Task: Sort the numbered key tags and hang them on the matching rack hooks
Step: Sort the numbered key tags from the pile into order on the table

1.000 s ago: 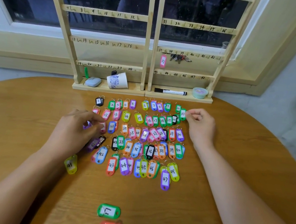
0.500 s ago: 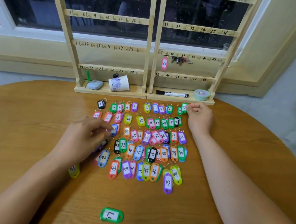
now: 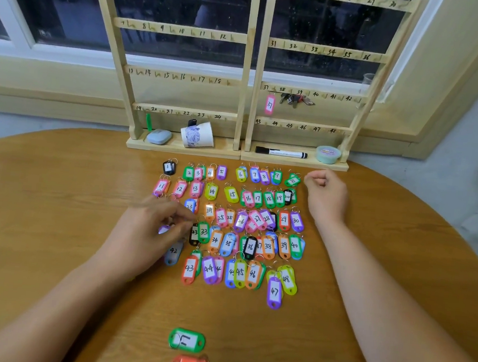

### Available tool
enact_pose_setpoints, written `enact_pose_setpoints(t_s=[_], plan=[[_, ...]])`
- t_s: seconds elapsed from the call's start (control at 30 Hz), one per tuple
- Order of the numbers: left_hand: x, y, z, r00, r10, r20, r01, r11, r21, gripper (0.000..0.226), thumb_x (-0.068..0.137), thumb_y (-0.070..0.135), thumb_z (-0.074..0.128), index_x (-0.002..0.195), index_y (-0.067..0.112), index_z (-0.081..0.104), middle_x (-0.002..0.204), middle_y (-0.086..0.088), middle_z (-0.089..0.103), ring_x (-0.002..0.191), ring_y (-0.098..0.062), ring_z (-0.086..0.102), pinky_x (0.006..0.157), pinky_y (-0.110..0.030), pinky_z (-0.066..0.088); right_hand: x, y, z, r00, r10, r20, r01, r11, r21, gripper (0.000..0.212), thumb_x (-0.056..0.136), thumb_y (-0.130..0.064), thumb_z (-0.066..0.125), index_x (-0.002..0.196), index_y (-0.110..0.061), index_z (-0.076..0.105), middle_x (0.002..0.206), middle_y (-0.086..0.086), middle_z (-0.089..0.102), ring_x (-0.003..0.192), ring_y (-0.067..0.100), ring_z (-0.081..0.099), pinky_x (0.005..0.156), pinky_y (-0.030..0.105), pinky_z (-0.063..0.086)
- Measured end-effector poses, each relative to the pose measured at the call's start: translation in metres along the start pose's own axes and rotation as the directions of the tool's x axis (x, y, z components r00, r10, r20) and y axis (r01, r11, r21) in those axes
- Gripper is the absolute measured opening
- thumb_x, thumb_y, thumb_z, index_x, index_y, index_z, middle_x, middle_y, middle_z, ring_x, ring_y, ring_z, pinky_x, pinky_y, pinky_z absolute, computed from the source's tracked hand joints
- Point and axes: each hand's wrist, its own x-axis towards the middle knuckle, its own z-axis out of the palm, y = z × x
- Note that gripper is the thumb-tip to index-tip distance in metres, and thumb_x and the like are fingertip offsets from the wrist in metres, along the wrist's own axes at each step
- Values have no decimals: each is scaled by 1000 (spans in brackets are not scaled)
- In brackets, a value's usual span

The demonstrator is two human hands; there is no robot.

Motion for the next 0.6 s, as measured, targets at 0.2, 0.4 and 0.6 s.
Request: enact_pose_setpoints(t_s=[0.2,0.4,0.6], plan=[[-28,12,3,999,36,36,-33,997,-63,15,93,25,82,101,38,78,101,25,72,103,-7,66,84,-27,53,-47,0,-17,997,-41,72,35,996,86,8,97,-15,73,99,-22,77,95,-11,76,89,2,69,74,18,49],[-72,26,4,991,36,131,-15,987,-158,20,92,23,84,99,40,77,101,23,72,100,-11,68,84,-29,53,-106,-8,-34,984,-115,140,93,983,155,12,98,-11,72,99,-22,76,93,-11,74,84,-1,65,76,17,53],[-106,27,-4,964,114,240,-71,981,-180,14,94,37,82,106,39,76,109,22,71,110,-10,65,93,-28,50,-172,-23,-49,928,-272,254,245,960,133,18,96,-8,74,96,-26,73,95,-11,67,88,11,61,77,17,45]])
